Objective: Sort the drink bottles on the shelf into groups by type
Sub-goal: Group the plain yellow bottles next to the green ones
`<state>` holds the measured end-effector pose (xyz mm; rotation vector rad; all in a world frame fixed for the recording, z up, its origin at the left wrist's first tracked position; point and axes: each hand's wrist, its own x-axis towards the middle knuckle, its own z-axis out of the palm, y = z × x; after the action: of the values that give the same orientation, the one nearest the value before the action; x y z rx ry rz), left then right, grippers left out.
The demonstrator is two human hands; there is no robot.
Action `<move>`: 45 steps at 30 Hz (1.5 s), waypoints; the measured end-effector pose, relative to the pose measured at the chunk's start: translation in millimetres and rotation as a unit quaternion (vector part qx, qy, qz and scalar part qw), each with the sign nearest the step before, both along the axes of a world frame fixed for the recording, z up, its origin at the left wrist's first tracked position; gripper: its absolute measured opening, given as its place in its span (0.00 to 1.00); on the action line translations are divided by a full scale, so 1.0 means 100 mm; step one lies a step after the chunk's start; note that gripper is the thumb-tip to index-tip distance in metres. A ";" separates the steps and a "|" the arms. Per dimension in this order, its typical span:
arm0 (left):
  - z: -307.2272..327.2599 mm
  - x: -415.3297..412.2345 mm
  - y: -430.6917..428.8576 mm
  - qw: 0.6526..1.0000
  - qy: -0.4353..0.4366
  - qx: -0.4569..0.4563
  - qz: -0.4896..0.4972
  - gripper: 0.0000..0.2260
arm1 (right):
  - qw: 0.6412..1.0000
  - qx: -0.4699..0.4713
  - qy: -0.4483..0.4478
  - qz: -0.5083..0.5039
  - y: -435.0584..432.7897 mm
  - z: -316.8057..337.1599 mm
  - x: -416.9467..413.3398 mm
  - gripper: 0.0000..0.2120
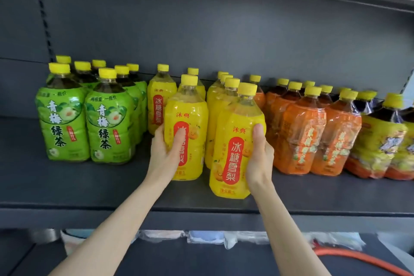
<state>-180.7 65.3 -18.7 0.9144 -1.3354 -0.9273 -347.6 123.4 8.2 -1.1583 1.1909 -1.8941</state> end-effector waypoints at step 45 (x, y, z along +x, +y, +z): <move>0.10 -0.17 -0.95 0.995 -0.050 0.071 -0.054 0.28 | 0.999 -0.001 -0.009 0.033 -0.09 -0.06 -0.03 0.26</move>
<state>-198.0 -30.2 -8.4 1.0174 -1.4291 -1.0824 -350.3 114.6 2.3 -1.1656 1.1269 -1.8524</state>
